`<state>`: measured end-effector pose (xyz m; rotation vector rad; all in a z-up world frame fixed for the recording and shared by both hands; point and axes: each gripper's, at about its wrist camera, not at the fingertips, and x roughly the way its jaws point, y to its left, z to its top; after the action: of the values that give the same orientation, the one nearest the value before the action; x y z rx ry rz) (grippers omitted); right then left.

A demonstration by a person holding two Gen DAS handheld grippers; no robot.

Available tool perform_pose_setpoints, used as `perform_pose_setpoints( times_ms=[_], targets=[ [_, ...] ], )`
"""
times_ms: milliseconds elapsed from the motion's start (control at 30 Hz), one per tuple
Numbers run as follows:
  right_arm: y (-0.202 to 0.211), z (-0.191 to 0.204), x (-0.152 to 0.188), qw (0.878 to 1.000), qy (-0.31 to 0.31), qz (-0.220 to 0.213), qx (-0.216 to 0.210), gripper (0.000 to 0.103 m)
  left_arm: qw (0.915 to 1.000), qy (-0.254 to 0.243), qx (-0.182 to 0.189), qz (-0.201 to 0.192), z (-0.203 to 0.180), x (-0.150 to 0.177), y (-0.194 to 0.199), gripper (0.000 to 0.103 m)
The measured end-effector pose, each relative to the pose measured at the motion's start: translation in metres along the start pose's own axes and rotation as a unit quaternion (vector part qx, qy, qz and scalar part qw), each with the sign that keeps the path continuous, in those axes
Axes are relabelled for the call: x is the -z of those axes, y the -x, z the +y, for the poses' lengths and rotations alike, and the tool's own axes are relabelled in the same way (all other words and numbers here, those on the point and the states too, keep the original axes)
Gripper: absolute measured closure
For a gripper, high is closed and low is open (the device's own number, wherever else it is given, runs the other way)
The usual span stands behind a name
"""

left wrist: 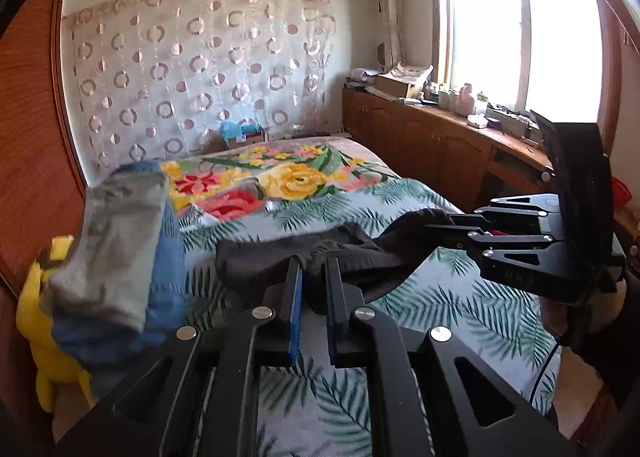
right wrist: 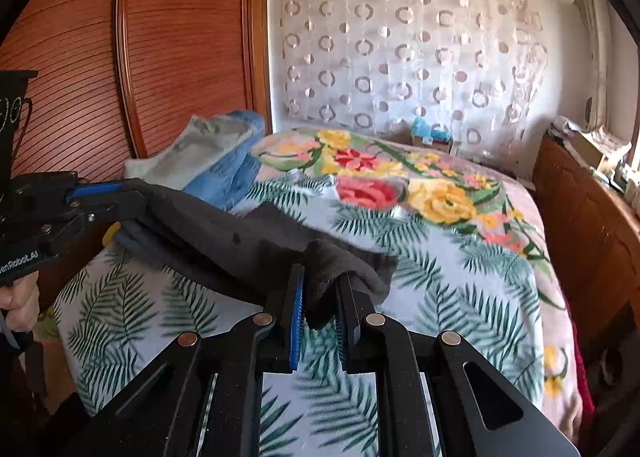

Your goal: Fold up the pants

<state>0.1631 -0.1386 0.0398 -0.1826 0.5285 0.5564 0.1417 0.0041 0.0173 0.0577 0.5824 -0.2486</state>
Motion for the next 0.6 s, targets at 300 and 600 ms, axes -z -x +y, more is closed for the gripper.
perform_pose_setpoints(
  times_ms=[300, 600],
  targets=[
    [0.005, 0.003, 0.017, 0.999, -0.017, 0.024, -0.023, 0.089, 0.9997, 0.015, 0.001, 0.021, -0.002, 0.038, 0.003, 0.092],
    [0.003, -0.007, 0.036, 0.997, -0.055, 0.044, -0.038, 0.089, 0.998, 0.032, 0.01, 0.053, -0.004, 0.076, -0.007, 0.092]
  ],
)
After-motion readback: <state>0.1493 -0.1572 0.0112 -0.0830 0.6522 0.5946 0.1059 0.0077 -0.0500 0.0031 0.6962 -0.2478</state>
